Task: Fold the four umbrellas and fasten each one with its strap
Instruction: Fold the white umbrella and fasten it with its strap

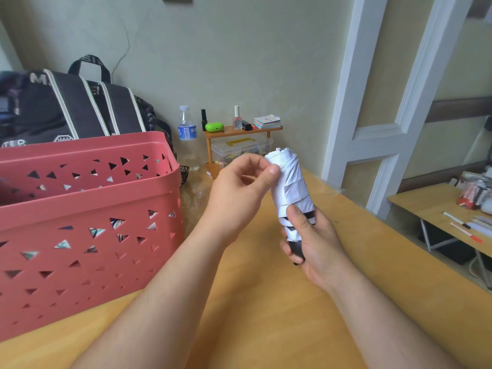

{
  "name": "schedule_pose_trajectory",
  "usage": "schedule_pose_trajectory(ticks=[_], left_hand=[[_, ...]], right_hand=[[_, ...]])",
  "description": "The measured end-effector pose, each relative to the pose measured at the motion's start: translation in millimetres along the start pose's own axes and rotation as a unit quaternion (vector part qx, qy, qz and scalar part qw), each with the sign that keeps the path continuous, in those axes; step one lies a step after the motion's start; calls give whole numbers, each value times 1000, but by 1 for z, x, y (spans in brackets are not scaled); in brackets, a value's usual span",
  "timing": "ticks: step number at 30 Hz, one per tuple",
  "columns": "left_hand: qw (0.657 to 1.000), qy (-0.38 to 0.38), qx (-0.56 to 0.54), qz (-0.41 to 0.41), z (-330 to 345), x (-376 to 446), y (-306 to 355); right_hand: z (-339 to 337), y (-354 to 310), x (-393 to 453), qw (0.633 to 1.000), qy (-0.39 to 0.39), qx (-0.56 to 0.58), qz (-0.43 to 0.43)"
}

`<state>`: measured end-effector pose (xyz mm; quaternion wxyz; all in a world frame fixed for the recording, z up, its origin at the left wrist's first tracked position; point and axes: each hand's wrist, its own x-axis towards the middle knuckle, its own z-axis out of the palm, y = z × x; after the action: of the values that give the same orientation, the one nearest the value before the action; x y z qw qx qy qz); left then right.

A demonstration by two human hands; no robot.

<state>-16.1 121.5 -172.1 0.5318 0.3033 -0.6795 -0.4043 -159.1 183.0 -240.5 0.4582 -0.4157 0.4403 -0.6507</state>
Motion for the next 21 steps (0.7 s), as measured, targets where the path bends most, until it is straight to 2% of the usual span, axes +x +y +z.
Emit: schedule_pose_trajectory(ticks=[3,9,15,18,21], left_hand=[[999,-11,40,33,-1,0,-1],[990,16,109,84,0,-2,-5],[984,24,162,76,2,-4,-8],[970,45,211,112,3,-6,-5],[975,53,194,99,5,-8,2]], right_hand=[[-2,-2,-2,1000,-11,0,3],[-3,-2,-3,999,-30,-33,15],[-3,0,-1,999,-17,-21,-23],[-3,1,0,999,5,-25,-27],[0,1,-1,999,20,-39,-16]])
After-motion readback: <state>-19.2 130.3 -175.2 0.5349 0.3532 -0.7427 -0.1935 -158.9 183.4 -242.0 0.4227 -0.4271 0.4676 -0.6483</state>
